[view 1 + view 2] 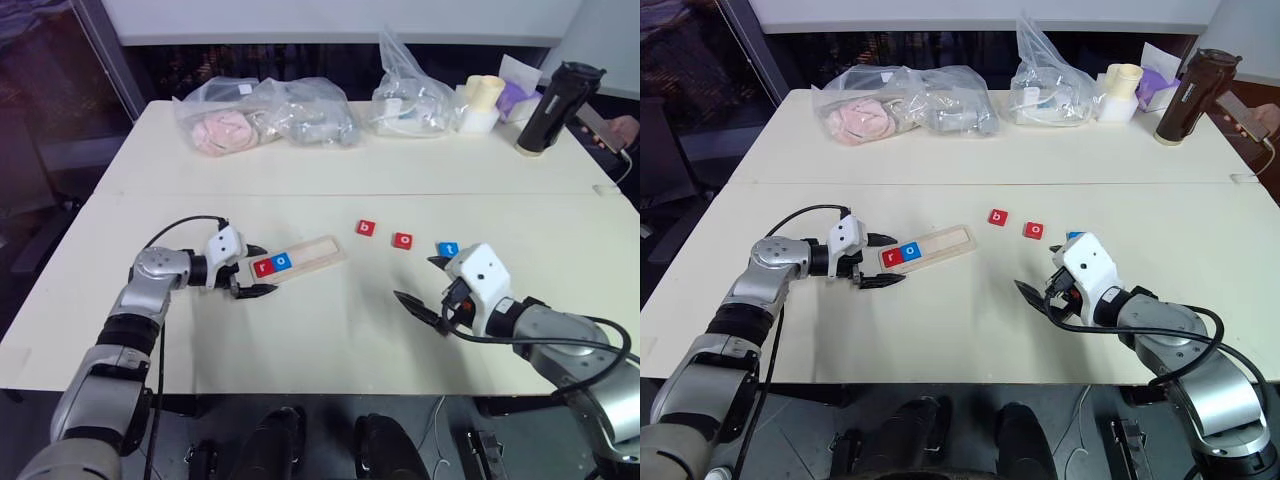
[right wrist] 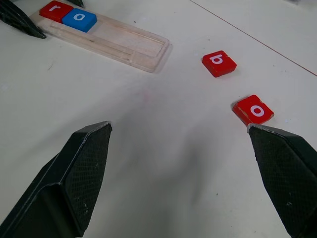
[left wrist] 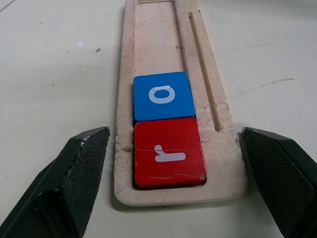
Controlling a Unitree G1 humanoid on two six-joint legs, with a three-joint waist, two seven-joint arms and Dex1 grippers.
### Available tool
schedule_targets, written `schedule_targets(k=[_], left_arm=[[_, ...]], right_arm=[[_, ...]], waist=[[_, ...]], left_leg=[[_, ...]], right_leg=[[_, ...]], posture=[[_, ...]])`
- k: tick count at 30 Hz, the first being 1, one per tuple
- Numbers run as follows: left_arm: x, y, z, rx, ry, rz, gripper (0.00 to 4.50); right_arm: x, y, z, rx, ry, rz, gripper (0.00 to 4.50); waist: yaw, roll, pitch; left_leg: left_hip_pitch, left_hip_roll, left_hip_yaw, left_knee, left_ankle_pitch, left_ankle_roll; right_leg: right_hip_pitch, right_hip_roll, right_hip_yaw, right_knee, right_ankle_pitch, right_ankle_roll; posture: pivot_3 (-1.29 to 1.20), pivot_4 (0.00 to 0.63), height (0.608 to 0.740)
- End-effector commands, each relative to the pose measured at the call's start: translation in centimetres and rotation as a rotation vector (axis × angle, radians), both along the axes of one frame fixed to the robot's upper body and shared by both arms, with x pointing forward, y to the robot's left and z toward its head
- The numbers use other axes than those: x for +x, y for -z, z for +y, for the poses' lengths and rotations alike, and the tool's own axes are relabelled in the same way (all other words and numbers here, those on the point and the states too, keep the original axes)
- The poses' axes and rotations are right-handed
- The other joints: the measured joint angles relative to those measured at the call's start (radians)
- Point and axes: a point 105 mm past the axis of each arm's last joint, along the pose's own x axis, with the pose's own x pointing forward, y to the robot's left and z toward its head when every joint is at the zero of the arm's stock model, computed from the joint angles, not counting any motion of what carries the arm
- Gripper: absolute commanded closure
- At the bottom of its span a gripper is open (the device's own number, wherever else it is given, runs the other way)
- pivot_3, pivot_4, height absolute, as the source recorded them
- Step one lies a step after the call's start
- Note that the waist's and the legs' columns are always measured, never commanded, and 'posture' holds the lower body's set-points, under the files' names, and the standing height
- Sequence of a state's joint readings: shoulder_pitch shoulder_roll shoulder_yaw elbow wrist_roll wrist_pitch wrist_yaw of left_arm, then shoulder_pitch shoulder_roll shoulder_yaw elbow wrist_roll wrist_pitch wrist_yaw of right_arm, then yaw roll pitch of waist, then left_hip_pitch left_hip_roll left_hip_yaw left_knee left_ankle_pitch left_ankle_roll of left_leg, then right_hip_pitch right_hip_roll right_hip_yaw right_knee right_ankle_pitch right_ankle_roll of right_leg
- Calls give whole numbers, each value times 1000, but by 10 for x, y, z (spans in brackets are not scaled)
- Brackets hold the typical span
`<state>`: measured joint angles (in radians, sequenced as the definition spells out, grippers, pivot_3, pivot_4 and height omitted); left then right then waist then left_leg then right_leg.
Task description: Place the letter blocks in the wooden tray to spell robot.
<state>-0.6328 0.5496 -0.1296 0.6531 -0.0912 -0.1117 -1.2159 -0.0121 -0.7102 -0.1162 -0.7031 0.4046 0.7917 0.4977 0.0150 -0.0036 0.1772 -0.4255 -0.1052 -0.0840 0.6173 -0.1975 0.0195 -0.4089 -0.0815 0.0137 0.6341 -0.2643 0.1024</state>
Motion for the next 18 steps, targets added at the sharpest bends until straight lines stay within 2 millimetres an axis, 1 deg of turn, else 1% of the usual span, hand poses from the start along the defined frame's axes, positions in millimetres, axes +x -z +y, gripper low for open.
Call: schedule_targets(k=[1, 6, 8, 12, 18], left_arm=[[-4, 11, -1, 22, -2, 35, 0], [-4, 12, -3, 23, -9, 41, 0], [-4, 12, -4, 23, -4, 45, 539], [-6, 11, -10, 23, 23, 44, 539], [-11, 4, -24, 20, 111, 25, 539]], right_arm=[[1, -8, 5, 5, -16, -44, 19], [3, -9, 5, 0, -17, -49, 19], [3, -10, 4, -1, -16, -50, 0], [3, -10, 4, -3, -14, -52, 0], [5, -11, 5, -2, -13, -55, 0]], waist=[[0, 0, 0], [0, 0, 0], [1, 0, 0], [0, 0, 0], [0, 0, 0]], left_leg=[[0, 0, 0, 0, 0, 0], [0, 0, 0, 1, 0, 0], [0, 0, 0, 1, 0, 0], [0, 0, 0, 3, 0, 0], [0, 0, 0, 4, 0, 0]], right_leg=[[0, 0, 0, 0, 0, 0], [0, 0, 0, 0, 0, 0], [1, 0, 0, 0, 0, 0], [1, 0, 0, 0, 1, 0], [1, 0, 0, 0, 1, 0]], posture=[[0, 150, 738], [0, 150, 738], [0, 150, 738], [0, 150, 738], [0, 150, 738]])
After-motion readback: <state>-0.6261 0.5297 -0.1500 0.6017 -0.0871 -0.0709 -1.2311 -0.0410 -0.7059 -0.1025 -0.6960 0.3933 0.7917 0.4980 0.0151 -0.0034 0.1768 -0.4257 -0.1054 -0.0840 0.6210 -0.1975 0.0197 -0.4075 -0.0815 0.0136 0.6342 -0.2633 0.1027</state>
